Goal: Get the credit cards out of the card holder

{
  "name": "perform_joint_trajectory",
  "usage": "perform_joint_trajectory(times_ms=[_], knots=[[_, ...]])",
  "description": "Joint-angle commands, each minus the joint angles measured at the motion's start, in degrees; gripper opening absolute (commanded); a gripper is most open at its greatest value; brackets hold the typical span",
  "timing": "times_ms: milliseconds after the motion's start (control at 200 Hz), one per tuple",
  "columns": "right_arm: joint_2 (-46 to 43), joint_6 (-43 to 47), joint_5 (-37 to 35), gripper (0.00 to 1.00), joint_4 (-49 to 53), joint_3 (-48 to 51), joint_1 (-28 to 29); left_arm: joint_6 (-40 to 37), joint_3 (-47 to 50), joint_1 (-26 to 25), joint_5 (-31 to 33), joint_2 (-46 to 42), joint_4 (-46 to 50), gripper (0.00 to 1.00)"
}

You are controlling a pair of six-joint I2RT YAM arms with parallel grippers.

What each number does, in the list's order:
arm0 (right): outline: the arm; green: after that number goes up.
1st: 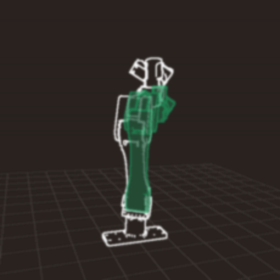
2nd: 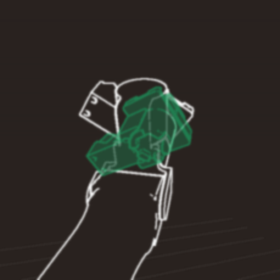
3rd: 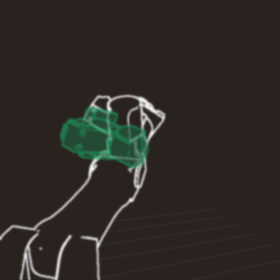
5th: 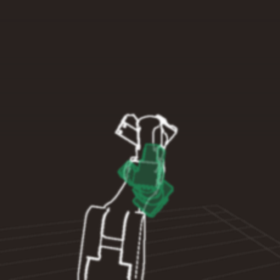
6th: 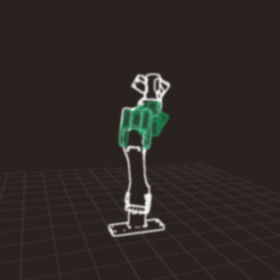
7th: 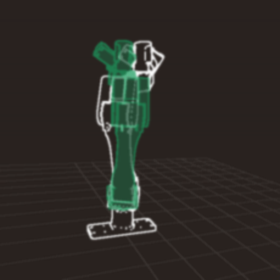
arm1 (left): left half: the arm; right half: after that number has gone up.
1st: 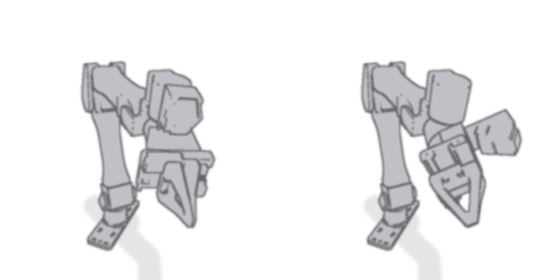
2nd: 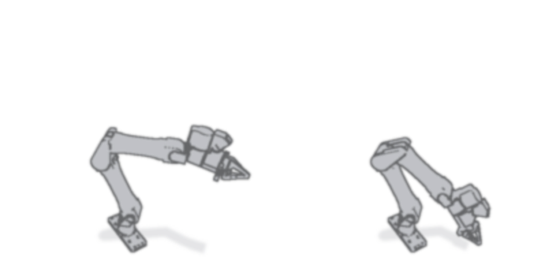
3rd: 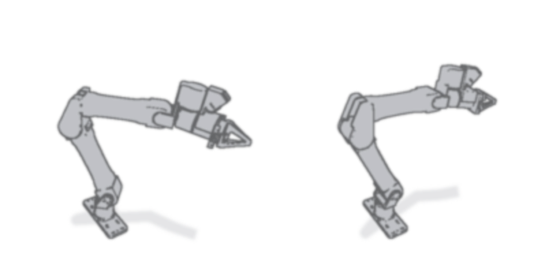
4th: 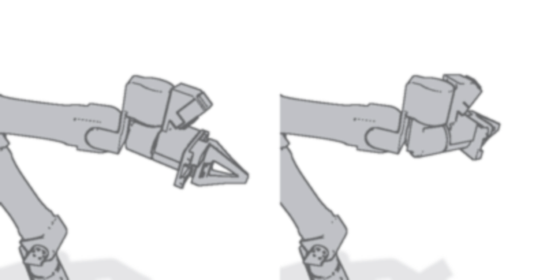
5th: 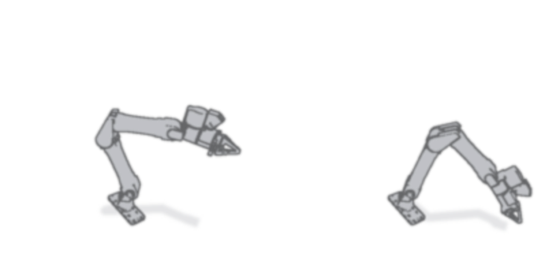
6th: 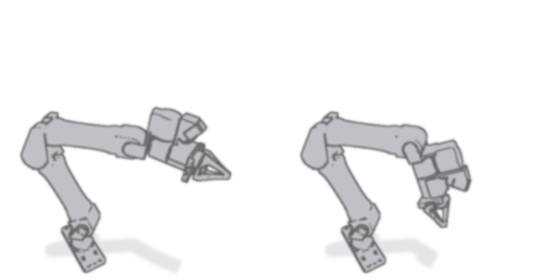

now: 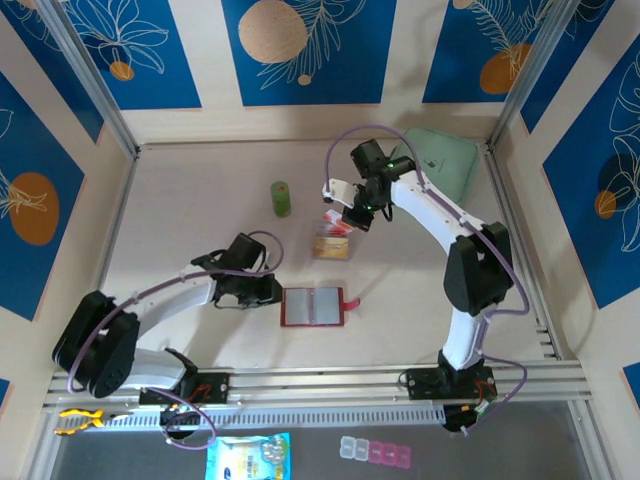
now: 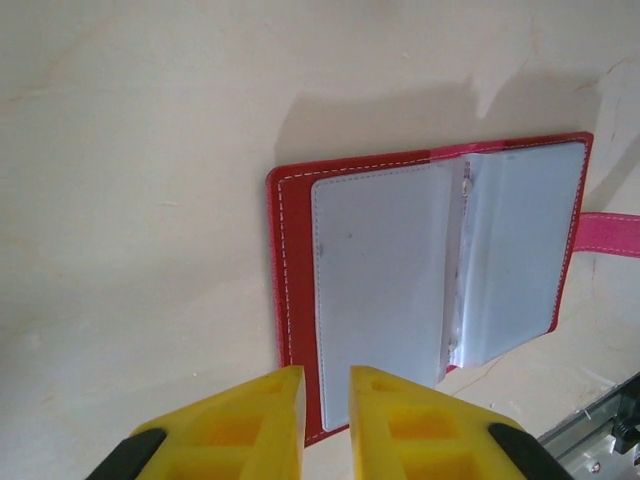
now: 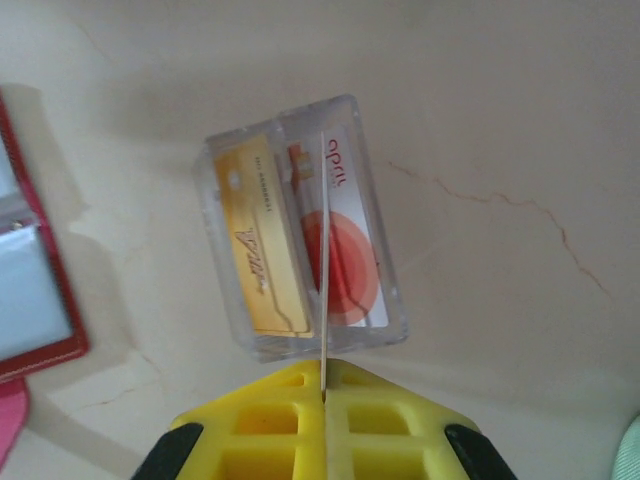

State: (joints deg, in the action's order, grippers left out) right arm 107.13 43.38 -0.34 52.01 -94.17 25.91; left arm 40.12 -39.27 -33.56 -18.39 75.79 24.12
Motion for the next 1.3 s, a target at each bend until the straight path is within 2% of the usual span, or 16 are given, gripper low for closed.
perform_joint_trajectory(times_ms=[0, 310, 465, 540, 700, 795, 915, 965, 1005, 1030, 1090, 1110, 1295], knots=[[3.04, 4.56, -1.14, 0.0, 3.3, -4.33, 0.19, 0.11, 2.04, 1.44, 1.93, -3.46, 3.74, 0.2], [10.02, 6.38, -2.47, 0.02, 3.53, -9.32, 1.07, 0.33, 5.92, 4.07, 3.08, -11.4, 6.88, 0.23], [10.01, 5.44, -2.83, 0.13, 3.31, -9.07, 1.18, -0.03, 6.98, 5.11, 3.45, -13.71, 7.75, 0.26], [9.09, 4.74, -3.1, 0.18, 2.76, -8.67, 1.16, -0.72, 6.77, 5.84, 3.68, -13.87, 7.86, 0.29], [5.74, 3.03, -3.98, 0.2, 1.75, -6.42, 0.92, -4.62, 4.06, 8.08, 6.09, -12.07, 9.82, 0.37], [2.7, 0.76, -3.98, 0.23, 0.23, -3.59, 0.36, -7.2, 2.13, 9.74, 8.66, -10.61, 10.75, 0.49], [-2.01, -4.0, -3.89, 0.35, -3.26, 2.32, -0.74, -9.78, -0.26, 11.79, 12.42, -8.73, 11.04, 0.76], [-4.23, -6.35, -3.85, 0.46, -5.36, 5.53, -1.17, -11.18, -1.46, 12.51, 14.02, -7.72, 11.08, 0.83], [-6.18, -8.38, -3.88, 0.59, -7.21, 8.33, -1.47, -12.17, -2.83, 12.89, 16.19, -6.76, 11.85, 0.89], [-7.31, -9.64, -4.01, 0.68, -8.66, 10.14, -1.69, -12.61, -3.67, 13.04, 17.99, -6.32, 12.62, 0.99], [-10.14, -12.72, -4.04, 0.87, -11.76, 14.72, -1.97, -13.75, -5.18, 13.27, 21.49, -5.37, 13.31, 1.0], [-11.05, -13.79, -4.06, 0.99, -12.88, 16.26, -2.21, -14.1, -5.61, 13.45, 22.77, -5.17, 13.39, 1.0], [-18.46, -22.06, -5.64, 0.99, -22.25, 28.59, -4.53, -17.88, -6.96, 14.31, 33.29, -3.46, 10.68, 1.0]])
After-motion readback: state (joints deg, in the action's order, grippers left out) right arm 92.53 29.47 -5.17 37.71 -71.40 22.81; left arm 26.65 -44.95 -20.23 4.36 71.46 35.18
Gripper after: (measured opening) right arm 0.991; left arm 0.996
